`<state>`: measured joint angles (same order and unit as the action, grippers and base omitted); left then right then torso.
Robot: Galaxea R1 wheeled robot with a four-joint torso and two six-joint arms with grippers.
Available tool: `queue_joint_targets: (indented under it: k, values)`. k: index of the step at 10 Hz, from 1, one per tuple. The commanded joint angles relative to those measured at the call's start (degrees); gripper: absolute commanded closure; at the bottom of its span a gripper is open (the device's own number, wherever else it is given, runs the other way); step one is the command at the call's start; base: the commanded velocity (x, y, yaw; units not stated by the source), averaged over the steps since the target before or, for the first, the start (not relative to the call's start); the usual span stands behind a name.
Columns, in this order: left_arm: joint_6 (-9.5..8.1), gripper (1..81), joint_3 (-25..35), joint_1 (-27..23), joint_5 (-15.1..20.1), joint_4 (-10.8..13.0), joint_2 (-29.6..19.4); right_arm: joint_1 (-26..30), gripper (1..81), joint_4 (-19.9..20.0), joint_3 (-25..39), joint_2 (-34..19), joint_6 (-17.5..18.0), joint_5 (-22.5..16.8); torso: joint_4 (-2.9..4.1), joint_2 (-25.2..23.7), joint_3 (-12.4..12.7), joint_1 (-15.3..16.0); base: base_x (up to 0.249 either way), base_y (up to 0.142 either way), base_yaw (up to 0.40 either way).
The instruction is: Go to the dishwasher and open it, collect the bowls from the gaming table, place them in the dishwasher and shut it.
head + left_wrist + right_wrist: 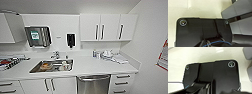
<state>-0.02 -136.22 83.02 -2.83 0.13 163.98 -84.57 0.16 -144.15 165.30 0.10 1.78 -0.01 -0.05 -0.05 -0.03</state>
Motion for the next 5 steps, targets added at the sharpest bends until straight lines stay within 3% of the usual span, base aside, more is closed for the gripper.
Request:
queue_joint_targets:
  k: [1, 5]
  values:
    - [0.11, 1.0, 0.7, -3.3, 2.7, -0.2, -0.3, 3.4, 1.0, 0.1, 0.3, -0.6, 0.0, -2.8, 0.00, 0.0, 0.0, 0.0, 0.107, 0.072, 0.000]
    - [0.11, 1.0, 0.8, -3.3, 2.7, -0.2, -0.3, 3.3, 1.0, 0.1, 0.3, -0.6, 0.0, -2.8, 0.00, 0.0, 0.0, 0.0, 0.107, 0.069, 0.000]
